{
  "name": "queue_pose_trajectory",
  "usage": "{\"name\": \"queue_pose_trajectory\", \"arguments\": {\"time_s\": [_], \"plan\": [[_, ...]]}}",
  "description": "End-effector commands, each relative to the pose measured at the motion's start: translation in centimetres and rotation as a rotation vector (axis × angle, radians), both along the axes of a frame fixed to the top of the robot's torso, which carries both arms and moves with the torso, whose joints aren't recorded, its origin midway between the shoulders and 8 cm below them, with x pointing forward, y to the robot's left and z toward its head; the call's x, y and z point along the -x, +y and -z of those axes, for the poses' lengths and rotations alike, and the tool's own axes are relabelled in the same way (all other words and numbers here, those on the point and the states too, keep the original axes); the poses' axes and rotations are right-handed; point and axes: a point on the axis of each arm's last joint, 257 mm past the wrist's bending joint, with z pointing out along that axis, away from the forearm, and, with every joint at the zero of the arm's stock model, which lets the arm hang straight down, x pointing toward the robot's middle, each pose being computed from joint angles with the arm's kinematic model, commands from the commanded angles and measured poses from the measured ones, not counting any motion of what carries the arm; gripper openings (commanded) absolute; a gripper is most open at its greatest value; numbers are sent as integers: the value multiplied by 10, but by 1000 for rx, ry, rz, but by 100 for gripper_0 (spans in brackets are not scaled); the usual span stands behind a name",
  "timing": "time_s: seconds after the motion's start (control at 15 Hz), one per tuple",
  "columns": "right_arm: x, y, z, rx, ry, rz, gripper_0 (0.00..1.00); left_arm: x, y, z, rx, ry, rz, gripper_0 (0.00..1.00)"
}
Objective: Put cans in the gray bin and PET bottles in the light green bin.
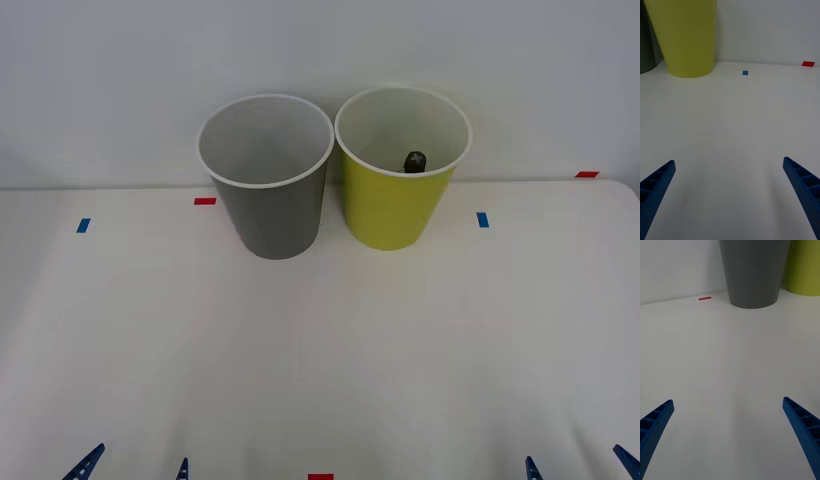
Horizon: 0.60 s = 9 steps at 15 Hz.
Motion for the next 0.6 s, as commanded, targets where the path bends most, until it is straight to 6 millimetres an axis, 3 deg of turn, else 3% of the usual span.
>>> {"name": "queue_pose_trajectory", "arguments": {"time_s": [0.07, 0.6], "plan": [[0, 0, 0, 0, 0, 0, 100, 0, 0, 0, 0, 0, 0, 100], [0, 0, 0, 0, 0, 0, 100, 0, 0, 0, 0, 0, 0, 100]]}}
